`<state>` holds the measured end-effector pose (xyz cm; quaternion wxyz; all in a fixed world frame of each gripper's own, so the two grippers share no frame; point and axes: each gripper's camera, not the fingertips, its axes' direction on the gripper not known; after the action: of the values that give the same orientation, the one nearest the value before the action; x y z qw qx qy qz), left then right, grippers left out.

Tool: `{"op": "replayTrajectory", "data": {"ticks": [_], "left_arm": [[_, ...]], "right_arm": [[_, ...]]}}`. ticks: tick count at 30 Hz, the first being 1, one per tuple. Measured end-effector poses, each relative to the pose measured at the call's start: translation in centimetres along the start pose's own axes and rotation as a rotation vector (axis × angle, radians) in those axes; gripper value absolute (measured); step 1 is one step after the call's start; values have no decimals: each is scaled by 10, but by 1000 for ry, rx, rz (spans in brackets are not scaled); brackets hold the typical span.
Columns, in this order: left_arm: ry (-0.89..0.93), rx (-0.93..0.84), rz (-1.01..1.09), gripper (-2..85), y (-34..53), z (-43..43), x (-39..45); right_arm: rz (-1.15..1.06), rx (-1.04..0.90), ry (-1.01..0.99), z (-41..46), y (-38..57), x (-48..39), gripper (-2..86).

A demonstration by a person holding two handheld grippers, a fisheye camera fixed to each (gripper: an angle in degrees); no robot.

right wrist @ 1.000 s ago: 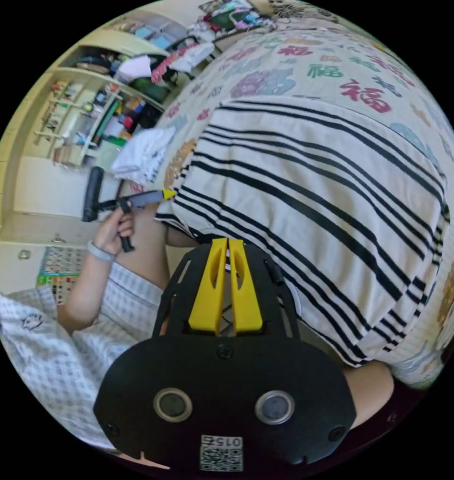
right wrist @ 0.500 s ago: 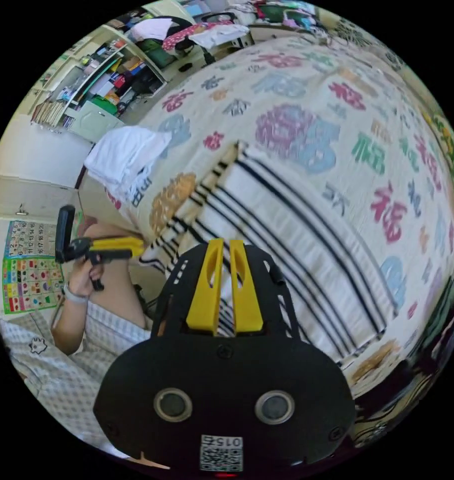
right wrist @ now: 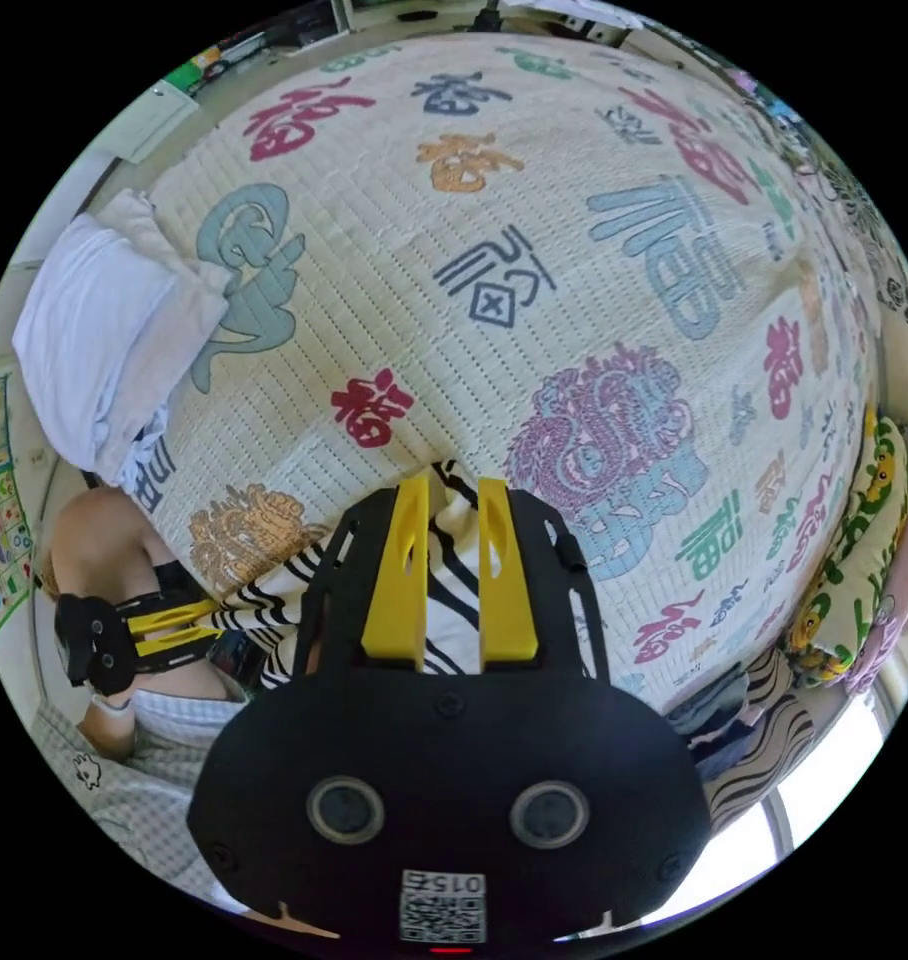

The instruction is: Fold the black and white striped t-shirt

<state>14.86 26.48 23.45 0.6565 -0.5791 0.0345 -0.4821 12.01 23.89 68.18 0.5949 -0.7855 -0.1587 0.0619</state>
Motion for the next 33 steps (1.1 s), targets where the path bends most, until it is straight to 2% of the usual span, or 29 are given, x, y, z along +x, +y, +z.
{"op": "replayTrajectory", "data": {"ticks": [2,6,10,12,15,18,20,22,24,26,30,33], "left_arm": [[42,48,-1,3,9,-10,-2],[171,221,10,-5,40,-43,-5],[259,428,-24,-7,79,-86,-17],[146,497,-39,-8,98,-116,-18],[132,551,-10,-8,115,-143,-10],[108,557,96,-8,127,-150,25],[92,544,180,-7,133,-146,56],[11,555,248,-7,141,-140,96],[-167,555,419,-7,150,-122,167],[-220,539,531,-7,154,-103,215],[-145,426,706,-7,141,-54,300],[-179,353,820,-7,130,-19,355]], "right_arm": [[-9,-78,-3,4,-11,0,48],[-30,-88,-6,-9,-16,4,2],[-24,57,-39,-49,-11,12,-8],[-14,161,-109,-75,-7,18,-9],[-32,282,-256,-110,0,24,-9],[-78,286,-187,-118,13,21,-9],[-85,334,-213,-117,42,31,-9],[-65,371,-274,-112,71,51,-9],[-32,398,-327,-103,107,76,-9],[26,429,-388,-85,162,113,-9],[136,460,-452,-41,250,167,-8],[245,479,-494,6,310,205,-6]]}}
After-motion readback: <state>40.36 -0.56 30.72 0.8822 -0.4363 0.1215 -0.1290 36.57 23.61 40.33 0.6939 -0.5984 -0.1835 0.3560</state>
